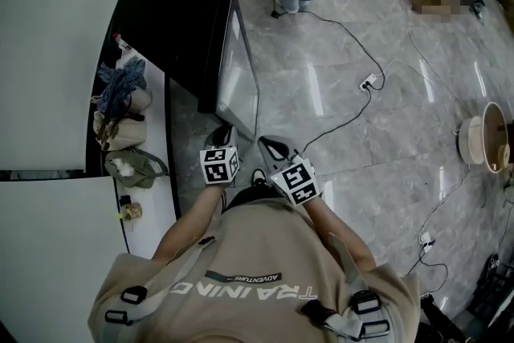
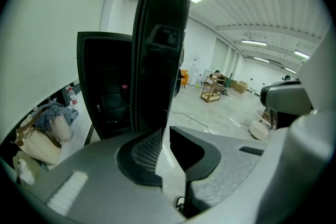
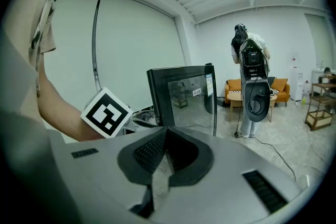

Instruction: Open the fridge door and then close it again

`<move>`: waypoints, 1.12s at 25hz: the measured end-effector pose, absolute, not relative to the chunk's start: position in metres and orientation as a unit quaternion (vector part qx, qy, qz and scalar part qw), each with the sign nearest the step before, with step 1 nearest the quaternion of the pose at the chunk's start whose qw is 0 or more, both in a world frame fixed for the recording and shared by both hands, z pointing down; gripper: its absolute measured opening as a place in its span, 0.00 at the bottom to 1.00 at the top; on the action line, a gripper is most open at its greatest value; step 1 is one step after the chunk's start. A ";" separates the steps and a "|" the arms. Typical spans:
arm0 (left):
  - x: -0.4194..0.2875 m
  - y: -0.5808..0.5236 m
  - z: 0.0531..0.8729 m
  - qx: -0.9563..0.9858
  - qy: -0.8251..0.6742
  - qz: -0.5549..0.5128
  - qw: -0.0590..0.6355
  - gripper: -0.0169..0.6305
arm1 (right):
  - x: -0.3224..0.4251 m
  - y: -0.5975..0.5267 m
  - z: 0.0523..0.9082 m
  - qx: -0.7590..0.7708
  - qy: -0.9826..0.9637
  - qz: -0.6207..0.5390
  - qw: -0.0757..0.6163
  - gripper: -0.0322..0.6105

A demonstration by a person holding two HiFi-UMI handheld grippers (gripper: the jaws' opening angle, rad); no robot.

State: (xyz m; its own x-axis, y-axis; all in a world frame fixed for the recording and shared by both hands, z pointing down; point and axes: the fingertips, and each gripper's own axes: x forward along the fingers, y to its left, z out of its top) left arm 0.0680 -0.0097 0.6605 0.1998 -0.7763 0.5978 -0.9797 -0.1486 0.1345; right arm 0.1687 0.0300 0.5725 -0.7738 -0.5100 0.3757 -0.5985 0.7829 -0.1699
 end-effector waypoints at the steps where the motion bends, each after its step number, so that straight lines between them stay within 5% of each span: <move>1: 0.068 -0.009 0.661 0.735 -0.597 0.200 0.252 0.09 | 0.168 0.029 0.571 0.303 -0.930 0.137 0.159 0.04; 28: 0.105 -0.009 0.660 0.736 -0.598 0.177 0.264 0.09 | 0.188 0.013 0.573 0.317 -0.924 0.113 0.179 0.04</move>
